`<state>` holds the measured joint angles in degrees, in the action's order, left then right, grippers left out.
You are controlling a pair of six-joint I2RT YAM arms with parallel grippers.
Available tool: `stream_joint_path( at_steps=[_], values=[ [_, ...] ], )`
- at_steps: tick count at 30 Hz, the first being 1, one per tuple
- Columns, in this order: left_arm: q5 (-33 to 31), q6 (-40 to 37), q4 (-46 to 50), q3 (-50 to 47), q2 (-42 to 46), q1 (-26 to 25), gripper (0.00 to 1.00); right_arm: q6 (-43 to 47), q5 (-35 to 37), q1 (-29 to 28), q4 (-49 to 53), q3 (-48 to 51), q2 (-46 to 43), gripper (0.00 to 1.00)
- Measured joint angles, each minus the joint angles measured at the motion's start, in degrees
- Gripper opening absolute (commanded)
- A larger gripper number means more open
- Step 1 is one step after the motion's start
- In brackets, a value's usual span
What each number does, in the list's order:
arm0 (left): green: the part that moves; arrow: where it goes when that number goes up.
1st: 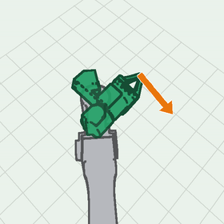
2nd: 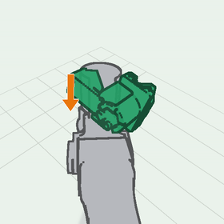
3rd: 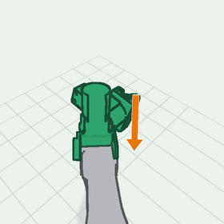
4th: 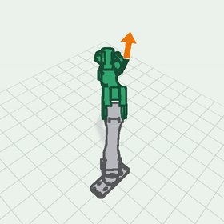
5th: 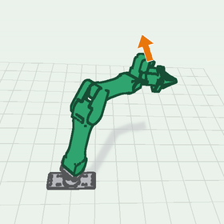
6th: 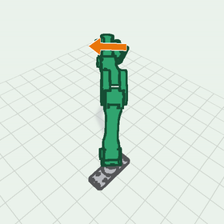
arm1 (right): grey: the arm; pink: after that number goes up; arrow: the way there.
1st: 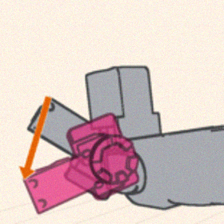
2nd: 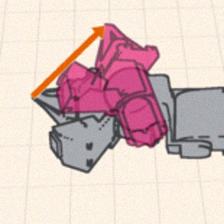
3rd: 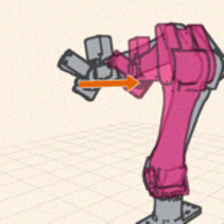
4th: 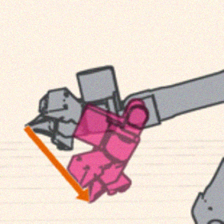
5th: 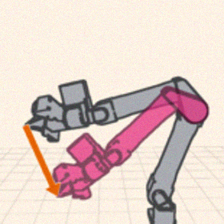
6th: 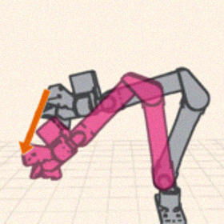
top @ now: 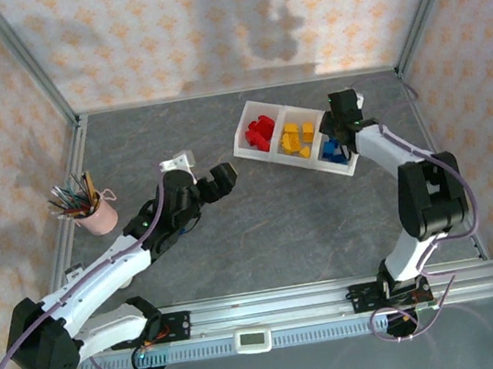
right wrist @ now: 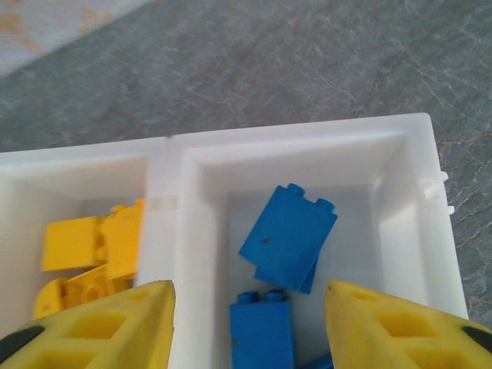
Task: Sort the legos into containers by color
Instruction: Place the lego in the container, then pick up the lego from the middle-left of the table.
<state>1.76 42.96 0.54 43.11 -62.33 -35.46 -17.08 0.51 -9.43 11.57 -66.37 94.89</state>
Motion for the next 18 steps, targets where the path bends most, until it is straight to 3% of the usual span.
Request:
stream_joint_path(
  at_steps=[8, 18],
  values=[
    [-3.3, 0.3, 1.3, -2.2, 7.3, 0.0, 0.99, 0.4, -2.5, -9.2, 0.0, 0.6, -5.1, 0.56],
    [-8.8, 2.2, 9.8, -5.5, 17.4, 0.4, 0.99, 3.3, -6.2, -25.5, -3.6, 1.3, -2.4, 0.64]
  ],
)
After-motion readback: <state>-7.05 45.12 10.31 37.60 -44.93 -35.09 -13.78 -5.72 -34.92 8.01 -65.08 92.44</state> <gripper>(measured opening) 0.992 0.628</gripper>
